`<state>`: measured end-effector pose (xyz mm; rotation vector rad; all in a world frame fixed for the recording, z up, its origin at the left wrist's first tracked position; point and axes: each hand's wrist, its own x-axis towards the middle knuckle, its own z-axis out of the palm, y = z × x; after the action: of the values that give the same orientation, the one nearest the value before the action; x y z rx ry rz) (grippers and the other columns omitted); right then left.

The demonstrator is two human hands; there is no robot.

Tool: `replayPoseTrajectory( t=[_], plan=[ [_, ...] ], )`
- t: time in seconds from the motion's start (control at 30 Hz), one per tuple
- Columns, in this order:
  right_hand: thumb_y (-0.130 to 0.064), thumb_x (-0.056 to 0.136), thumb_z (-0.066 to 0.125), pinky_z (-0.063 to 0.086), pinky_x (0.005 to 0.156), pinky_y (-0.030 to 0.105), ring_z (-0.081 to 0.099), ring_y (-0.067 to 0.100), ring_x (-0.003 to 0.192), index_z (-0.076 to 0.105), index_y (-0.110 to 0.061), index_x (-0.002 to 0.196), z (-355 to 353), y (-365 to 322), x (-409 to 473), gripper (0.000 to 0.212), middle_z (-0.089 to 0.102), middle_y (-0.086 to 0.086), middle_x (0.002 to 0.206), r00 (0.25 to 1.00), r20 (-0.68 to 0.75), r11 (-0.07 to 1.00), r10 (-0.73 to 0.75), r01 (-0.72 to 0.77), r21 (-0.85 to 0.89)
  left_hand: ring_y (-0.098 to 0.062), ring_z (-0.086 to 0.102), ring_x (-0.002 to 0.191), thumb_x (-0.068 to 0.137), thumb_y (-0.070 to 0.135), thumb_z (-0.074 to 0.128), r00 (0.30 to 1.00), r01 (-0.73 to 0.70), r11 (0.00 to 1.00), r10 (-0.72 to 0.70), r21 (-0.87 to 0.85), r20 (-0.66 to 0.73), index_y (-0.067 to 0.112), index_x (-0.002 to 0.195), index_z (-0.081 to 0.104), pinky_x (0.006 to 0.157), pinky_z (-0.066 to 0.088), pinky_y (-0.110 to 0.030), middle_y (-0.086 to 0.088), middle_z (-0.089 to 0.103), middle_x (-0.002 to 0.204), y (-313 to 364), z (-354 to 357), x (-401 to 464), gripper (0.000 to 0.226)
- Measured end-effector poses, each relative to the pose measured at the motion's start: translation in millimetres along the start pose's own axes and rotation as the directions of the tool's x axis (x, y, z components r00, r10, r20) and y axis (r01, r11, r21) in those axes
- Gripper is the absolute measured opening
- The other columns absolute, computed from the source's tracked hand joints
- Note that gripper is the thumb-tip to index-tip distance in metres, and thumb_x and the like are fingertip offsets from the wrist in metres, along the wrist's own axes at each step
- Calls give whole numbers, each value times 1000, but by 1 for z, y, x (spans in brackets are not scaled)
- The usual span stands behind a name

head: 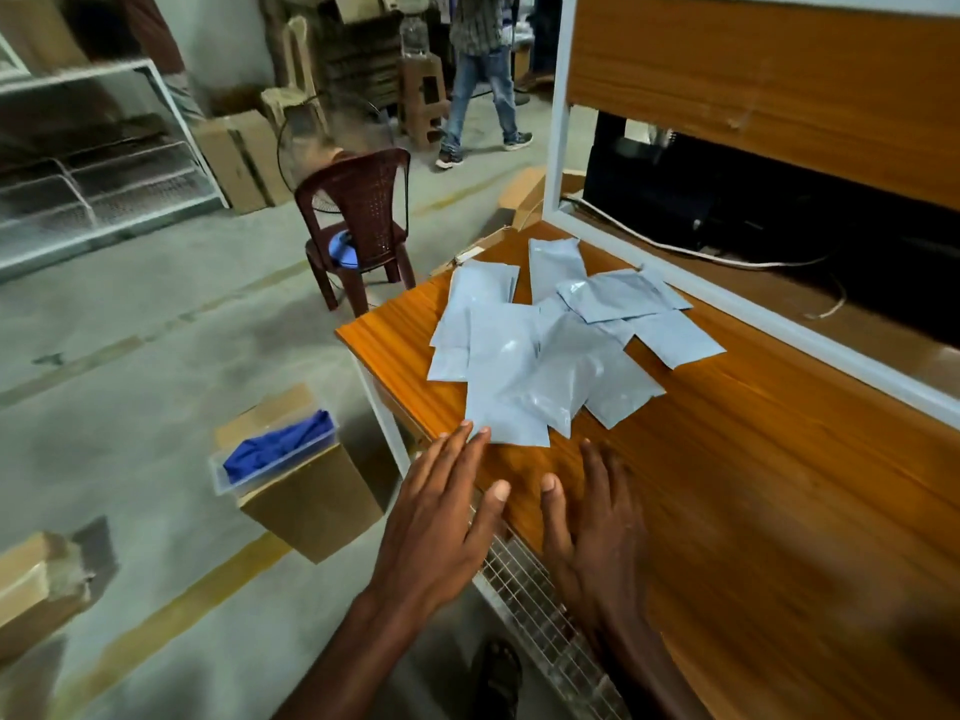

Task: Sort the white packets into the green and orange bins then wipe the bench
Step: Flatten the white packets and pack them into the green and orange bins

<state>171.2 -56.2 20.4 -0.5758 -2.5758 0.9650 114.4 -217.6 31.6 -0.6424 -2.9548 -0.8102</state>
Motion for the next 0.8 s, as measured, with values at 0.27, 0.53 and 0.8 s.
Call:
replayPoseTrajectory(
  t=[0.27,0.53,0.8],
  plan=[
    [-69,94,19,26,119,45,26,24,150,34,-28,153,41,-21,106,73,28,2,163,993,-51,991,102,-106,-87,-5,-10,149,92,72,3,999,11,1000,-12,8,36,44,154,4,124,2,-38,21,-7,159,-15,17,106,68],
    [-51,104,24,14,123,55,4,32,155,18,-24,159,73,-6,197,61,4,10,168,979,50,966,196,-184,-182,-29,-14,152,101,58,9,993,-71,986,57,154,99,33,158,5,122,-6,-54,-2,-8,167,-33,65,220,62],
    [-50,105,30,9,122,56,-4,32,155,10,-30,159,76,6,216,61,-7,10,168,960,197,910,202,-109,-399,-38,7,152,100,52,30,962,-271,916,243,297,128,30,157,18,120,3,-61,-10,11,166,-70,86,252,63]
  ],
)
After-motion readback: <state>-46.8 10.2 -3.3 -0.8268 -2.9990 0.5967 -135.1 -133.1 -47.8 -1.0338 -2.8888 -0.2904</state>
